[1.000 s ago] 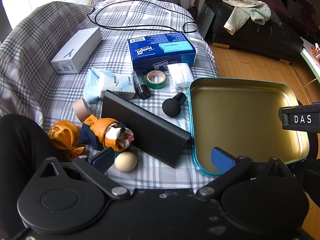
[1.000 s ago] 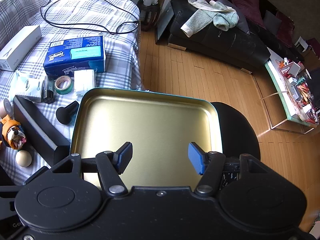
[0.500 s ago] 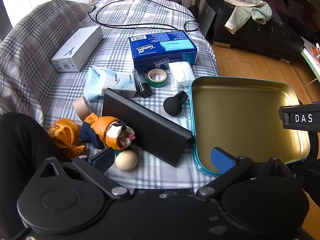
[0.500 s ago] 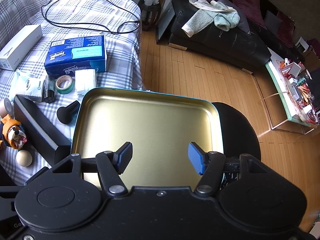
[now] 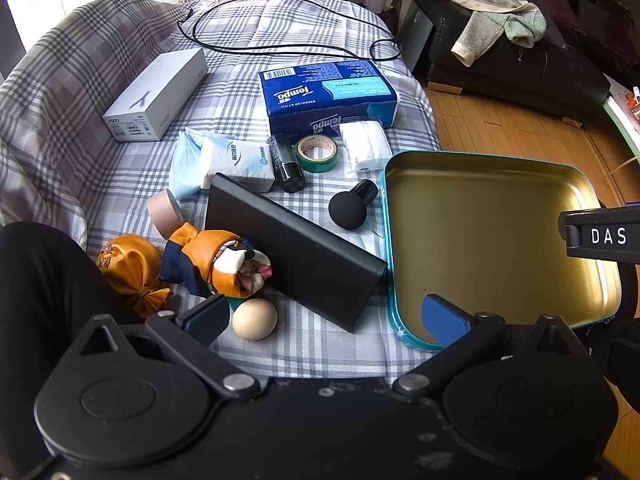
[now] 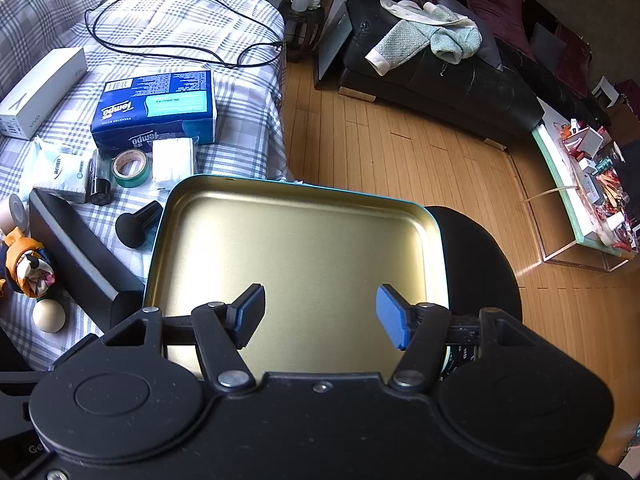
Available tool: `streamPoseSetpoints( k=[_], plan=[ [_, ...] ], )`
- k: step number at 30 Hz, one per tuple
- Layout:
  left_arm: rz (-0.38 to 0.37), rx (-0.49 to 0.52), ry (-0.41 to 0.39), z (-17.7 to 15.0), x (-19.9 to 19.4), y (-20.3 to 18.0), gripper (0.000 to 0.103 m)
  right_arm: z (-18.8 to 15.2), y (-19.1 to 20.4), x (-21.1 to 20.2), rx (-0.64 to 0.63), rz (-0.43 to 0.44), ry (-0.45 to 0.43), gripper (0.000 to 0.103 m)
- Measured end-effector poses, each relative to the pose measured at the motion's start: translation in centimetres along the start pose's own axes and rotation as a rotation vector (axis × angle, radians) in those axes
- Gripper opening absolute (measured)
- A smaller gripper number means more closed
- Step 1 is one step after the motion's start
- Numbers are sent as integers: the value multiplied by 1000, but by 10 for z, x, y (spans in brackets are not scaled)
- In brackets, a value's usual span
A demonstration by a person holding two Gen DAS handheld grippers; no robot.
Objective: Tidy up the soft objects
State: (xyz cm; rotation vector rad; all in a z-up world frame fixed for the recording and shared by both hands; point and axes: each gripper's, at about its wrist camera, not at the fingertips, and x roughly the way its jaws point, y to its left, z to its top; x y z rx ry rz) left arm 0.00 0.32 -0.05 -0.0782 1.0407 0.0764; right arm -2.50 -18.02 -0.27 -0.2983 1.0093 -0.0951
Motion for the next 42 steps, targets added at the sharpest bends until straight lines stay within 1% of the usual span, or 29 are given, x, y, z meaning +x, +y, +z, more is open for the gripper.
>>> streamPoseSetpoints(
  k=[16, 20, 33, 39, 42],
  plan=[
    [1, 5, 3, -2, 2, -1, 103, 1, -2, 0, -2, 0, 1, 58],
    [1, 5, 4, -2, 1, -1, 103, -1, 4, 0, -6, -2, 0, 58],
    [0, 7, 8, -2, 3, -2, 103, 1, 8, 2, -18, 4, 1, 58],
    [-12, 19, -27, 1, -1, 2, 103, 2, 10, 1, -25, 3, 1, 58],
    [-12, 26, -50, 10, -2, 12, 103, 4, 10, -1, -16, 0, -10, 58]
  ],
)
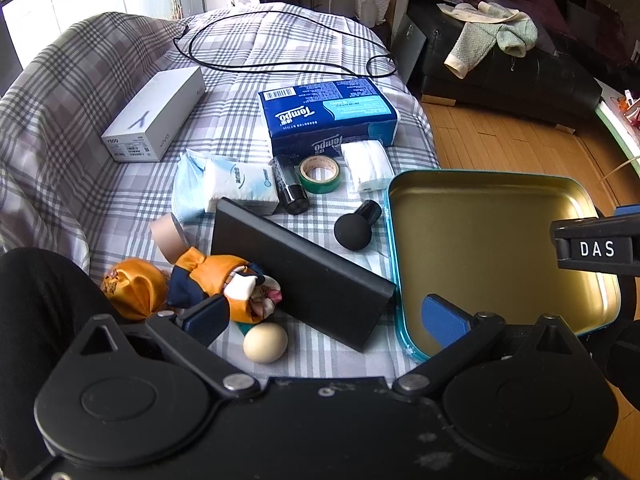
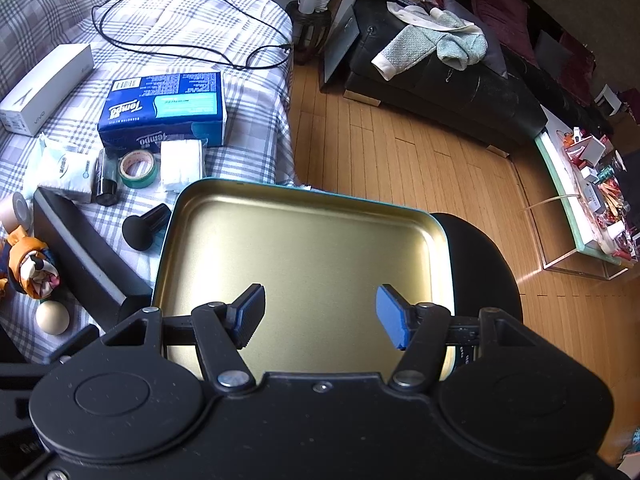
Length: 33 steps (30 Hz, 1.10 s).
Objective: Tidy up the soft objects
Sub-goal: 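Grasp the clear-bagged white packet with the right gripper while the left gripper approaches the blue mask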
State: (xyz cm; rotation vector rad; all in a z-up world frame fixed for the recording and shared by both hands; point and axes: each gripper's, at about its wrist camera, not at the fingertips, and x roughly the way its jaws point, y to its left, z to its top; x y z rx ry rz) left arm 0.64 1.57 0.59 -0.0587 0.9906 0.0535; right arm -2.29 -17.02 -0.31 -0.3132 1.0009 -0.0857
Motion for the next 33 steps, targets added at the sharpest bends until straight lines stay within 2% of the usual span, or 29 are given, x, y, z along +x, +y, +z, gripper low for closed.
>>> streamPoseSetpoints(
  k=[6, 10, 16, 22, 26, 29, 33],
  plan=[
    [18, 34, -25, 27, 5, 37, 103, 8, -2, -11, 28, 15, -49, 58],
    [56, 88, -33, 51, 10, 67, 103, 18, -1, -16, 47, 77, -55, 58],
    [86, 103, -23, 90, 25, 110, 103, 45, 3, -22, 79, 176, -50, 58],
    [38, 83, 28, 117, 59, 132, 103, 77, 12, -15, 57, 239, -43, 58],
    [41, 68, 57, 120, 90, 137, 103, 86, 20, -8, 13, 251, -38, 59],
    [45, 15, 79, 121, 113, 149, 103, 92, 24, 4, -9, 264, -11, 59],
    [-17, -79, 89, 122, 128, 165, 103, 102, 25, 22, -1, 288, 23, 59]
  ],
)
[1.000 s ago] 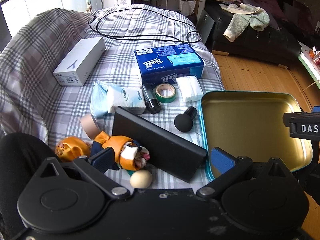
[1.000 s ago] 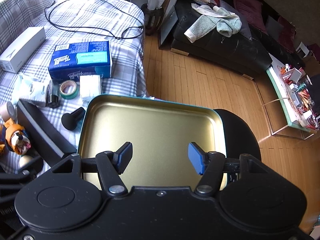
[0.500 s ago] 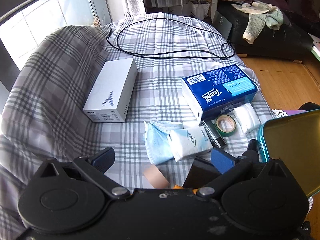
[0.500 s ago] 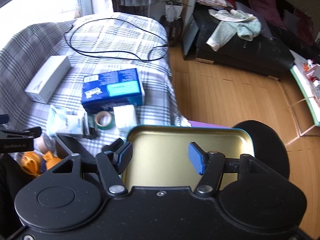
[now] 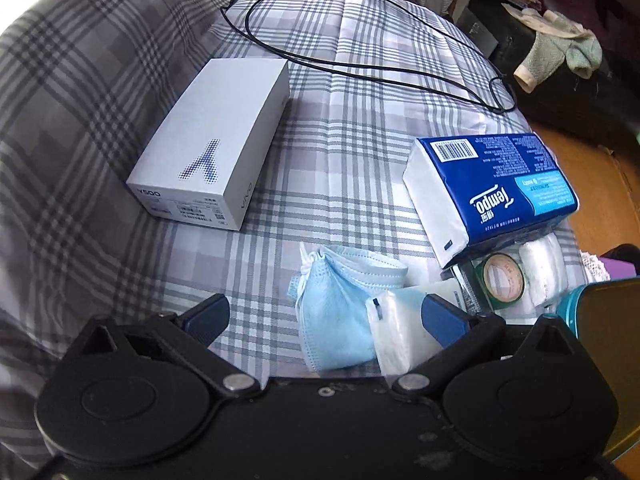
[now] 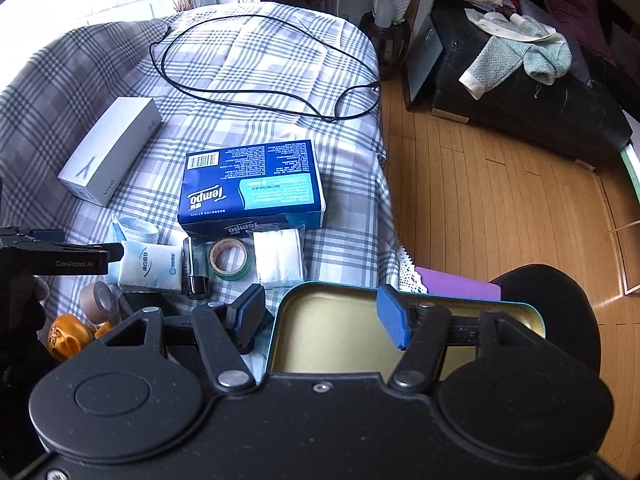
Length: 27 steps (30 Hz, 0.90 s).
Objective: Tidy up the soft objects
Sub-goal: 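Grasp the clear-bagged white packet with the right gripper while the left gripper approaches the blue mask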
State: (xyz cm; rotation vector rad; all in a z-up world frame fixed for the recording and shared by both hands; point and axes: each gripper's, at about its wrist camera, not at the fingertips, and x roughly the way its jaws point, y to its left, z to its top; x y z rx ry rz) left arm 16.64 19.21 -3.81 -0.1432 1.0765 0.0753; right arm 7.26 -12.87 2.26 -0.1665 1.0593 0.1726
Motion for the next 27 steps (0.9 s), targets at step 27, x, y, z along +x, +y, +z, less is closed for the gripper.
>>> streamPoseSetpoints(
  k=[27],
  plan=[
    [-150, -78, 24, -2, 38, 14, 103, 22, 40, 132, -188, 63, 114, 59]
  ],
)
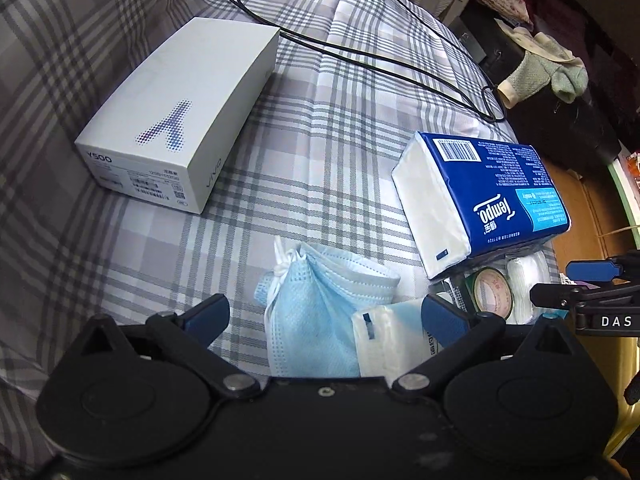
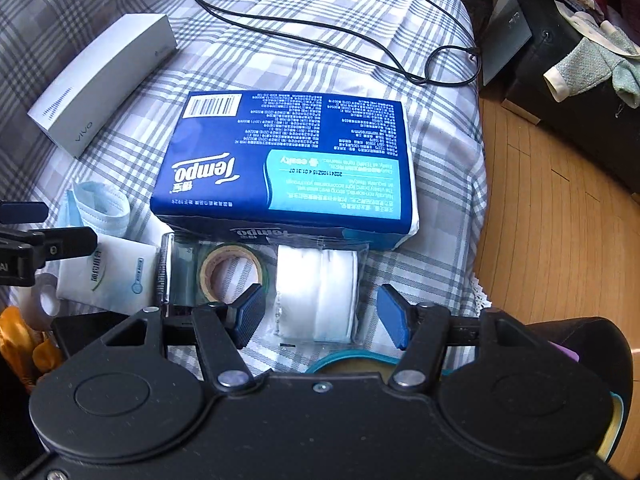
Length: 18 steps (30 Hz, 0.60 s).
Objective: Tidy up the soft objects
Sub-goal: 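Grasp the clear-bagged white packet with the right gripper while the left gripper approaches the blue mask, then grasp the blue face mask with the left gripper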
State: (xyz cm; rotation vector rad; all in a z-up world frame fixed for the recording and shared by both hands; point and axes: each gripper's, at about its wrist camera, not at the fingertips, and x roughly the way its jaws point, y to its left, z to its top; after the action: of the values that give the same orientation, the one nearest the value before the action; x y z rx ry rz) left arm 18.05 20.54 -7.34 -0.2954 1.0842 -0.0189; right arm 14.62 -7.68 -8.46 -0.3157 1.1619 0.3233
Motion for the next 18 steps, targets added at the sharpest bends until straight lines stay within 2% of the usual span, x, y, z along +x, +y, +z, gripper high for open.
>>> streamPoseSetpoints(
  k=[5, 7, 9, 13, 18],
  plan=[
    [-7, 2, 0, 0, 3, 0, 103, 1, -3, 17, 26, 10, 33, 58],
    [-16, -4, 4, 0, 4, 1, 103, 0, -1, 20, 14, 7, 38, 49],
    [-21, 1, -2, -1, 2, 1, 103, -2, 3, 20, -6, 3, 40, 47],
    [-22, 17, -22, -2, -1, -2, 103, -2, 5, 8, -18, 5, 9, 46],
    [-44, -20, -19, 0, 0, 4, 103, 1, -1, -20, 20, 46, -42, 46]
  ],
)
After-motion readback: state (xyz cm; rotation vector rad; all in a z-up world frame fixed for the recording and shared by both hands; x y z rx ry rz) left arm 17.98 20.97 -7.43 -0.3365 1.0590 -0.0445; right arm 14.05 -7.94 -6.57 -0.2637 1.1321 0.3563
